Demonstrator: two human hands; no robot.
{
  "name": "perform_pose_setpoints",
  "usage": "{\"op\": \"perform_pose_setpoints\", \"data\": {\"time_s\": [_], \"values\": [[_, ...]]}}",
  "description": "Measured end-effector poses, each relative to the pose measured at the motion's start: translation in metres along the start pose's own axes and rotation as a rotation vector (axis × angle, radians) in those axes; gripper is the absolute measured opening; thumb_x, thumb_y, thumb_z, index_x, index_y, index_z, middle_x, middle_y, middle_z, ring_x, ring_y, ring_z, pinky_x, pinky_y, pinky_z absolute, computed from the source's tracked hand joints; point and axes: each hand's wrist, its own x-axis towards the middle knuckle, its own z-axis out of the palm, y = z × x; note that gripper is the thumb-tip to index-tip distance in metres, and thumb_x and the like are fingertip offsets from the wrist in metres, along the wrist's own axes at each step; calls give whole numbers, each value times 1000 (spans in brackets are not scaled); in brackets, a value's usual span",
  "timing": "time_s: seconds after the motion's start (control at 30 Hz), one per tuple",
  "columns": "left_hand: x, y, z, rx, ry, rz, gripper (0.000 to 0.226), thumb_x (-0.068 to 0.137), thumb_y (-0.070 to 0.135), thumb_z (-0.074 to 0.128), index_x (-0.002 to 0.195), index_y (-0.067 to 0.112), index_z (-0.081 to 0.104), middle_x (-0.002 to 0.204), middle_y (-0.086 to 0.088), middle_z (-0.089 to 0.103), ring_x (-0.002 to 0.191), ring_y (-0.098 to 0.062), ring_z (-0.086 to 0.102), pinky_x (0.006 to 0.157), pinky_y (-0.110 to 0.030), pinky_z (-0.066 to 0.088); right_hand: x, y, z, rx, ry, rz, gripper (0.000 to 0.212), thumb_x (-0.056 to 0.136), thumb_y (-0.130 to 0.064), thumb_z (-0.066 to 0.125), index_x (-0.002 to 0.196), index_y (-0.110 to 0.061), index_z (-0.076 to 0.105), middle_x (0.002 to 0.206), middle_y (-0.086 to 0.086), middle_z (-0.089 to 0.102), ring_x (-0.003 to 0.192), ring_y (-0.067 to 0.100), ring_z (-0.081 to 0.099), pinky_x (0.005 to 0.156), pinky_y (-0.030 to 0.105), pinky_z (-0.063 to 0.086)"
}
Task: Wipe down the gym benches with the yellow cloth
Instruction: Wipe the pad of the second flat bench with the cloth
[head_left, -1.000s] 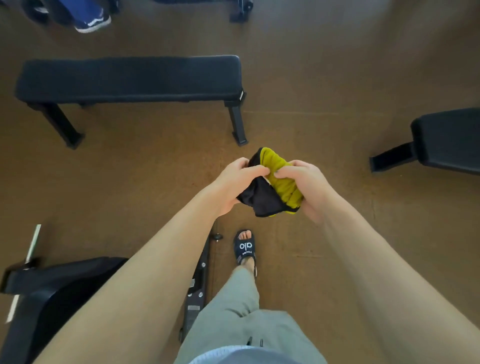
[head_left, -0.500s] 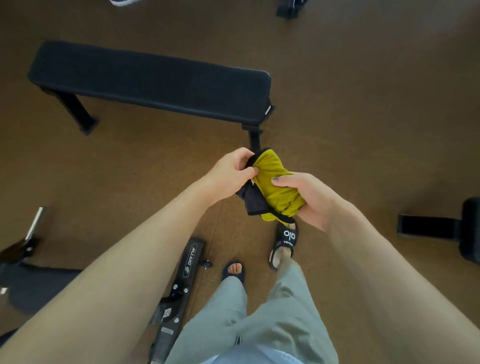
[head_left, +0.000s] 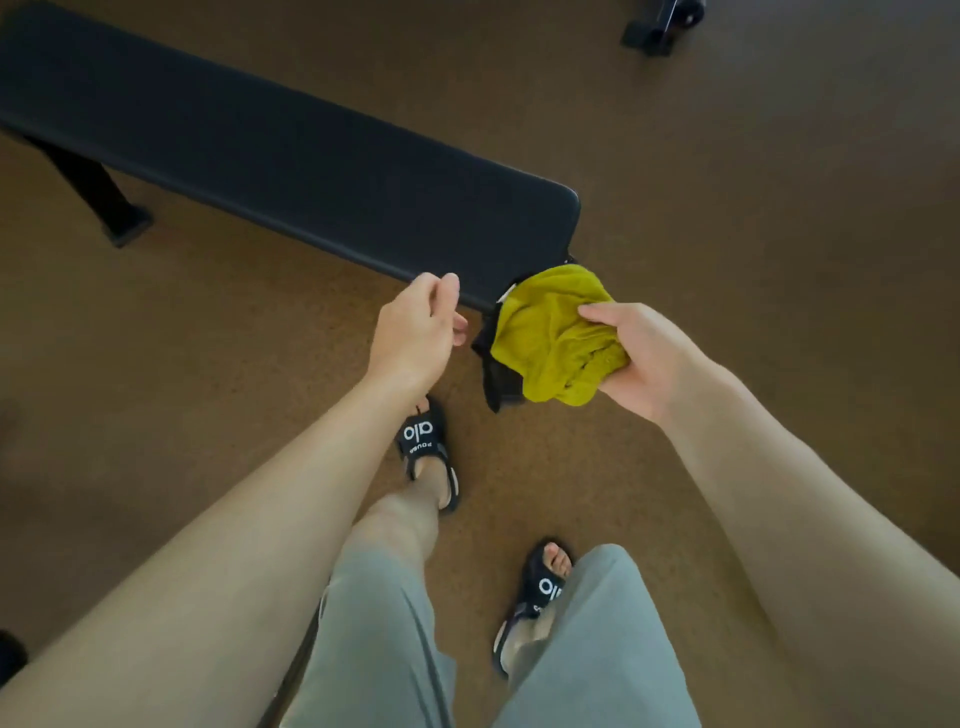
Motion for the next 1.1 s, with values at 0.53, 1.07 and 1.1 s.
{"op": "perform_pose_setpoints", "data": {"time_s": [0.53,1.07,1.1], "values": [[248,-160,153,388,614,330,38,102,32,40,129,19,63,139,0,54,135,-22,44,117,-41,30,306,40,29,-1561,360,-1280,41,101,-40,41,127,-16,63,131,6,64,125,30,55,113,45,36],[259,-174,171,263,856,449,37,102,18,33,114,17,69,128,1,62,125,-19,54,111,-33,31,311,79,23,-1746,288,-1137,54,109,-43,17,159,-26,28,167,-3,24,155,17,17,126,42,17],[259,-174,171,265,855,451,38,102,18,33,114,17,68,128,0,62,125,-19,54,111,-34,32,310,80,21,-1748,275,-1137,54,109,-44,17,159,-27,28,167,-3,23,155,17,17,127,43,16]]}}
